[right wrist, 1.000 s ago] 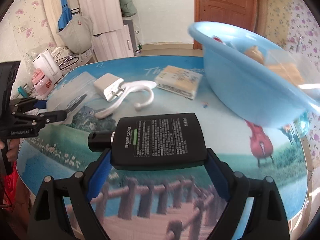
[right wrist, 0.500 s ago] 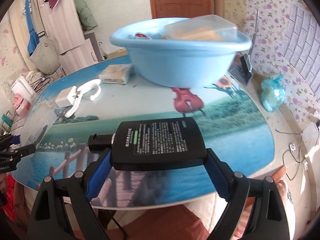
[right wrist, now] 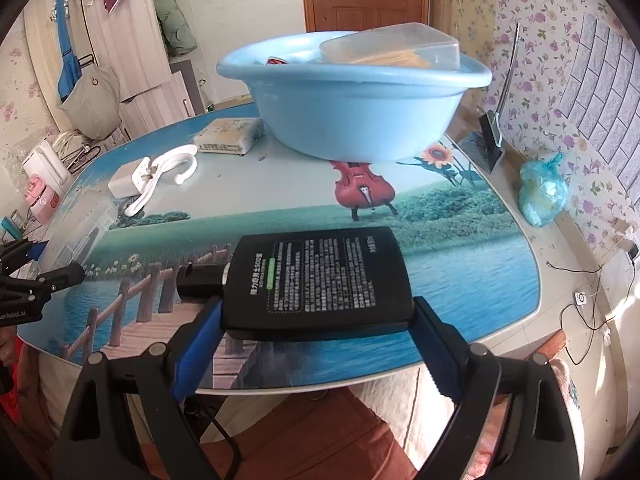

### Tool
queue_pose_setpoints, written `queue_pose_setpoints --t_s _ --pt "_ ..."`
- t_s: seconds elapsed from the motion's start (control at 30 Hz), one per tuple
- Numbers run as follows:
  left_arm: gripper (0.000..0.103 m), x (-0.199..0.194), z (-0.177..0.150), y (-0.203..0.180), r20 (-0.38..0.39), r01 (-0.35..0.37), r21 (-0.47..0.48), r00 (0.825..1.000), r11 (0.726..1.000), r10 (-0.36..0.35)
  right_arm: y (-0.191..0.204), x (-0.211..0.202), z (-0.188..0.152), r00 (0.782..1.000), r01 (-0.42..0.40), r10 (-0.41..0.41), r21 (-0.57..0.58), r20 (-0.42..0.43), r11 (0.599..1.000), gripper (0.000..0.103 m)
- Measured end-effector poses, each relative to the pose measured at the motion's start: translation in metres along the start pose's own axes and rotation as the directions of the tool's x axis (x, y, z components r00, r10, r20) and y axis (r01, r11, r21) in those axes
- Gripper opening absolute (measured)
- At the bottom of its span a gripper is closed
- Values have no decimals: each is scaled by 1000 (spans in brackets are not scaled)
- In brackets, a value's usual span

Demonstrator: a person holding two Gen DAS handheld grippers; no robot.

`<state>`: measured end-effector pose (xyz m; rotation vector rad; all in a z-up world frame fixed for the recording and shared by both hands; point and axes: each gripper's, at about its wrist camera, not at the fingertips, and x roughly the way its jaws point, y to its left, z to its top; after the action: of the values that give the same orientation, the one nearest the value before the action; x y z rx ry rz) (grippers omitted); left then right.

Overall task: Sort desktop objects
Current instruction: 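Carry the lotion bottle and clear case to the basin and release both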

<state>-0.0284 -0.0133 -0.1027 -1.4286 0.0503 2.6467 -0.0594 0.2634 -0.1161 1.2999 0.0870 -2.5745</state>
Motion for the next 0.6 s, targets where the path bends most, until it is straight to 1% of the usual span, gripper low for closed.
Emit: queue_pose_setpoints --t_s 0.07,0.1,0.17,0.2,0.23,0.3,0.33,0.6 --pt "79 3 2 -3 11 -1 -1 1000 1000 1 1 3 1 1000 -6 6 -7 5 1000 92" --pt "81 5 3 -4 15 -2 3 1000 1000 2 1 5 1 1000 -5 5 -13 3 1000 92" --pt "89 7 5 -7 20 0 12 1000 1000 0 4 9 2 1000 15 -14 -37 10 999 95" --pt "91 8 5 -8 22 3 14 1000 1000 -3 5 12 3 1000 24 -24 -49 13 998 97" --pt "96 10 6 -9 23 4 17 1000 1000 -4 7 14 3 999 32 -31 -62 18 998 100" --pt "102 13 7 -11 23 6 20 1000 1000 -7 6 18 5 999 24 -22 -67 28 998 103" --pt "103 13 7 -12 26 5 20 1000 1000 -5 5 19 6 999 23 -21 -65 35 998 103" --pt "103 13 8 -11 42 6 15 999 1000 -6 2 23 8 996 36 -33 -47 77 998 103"
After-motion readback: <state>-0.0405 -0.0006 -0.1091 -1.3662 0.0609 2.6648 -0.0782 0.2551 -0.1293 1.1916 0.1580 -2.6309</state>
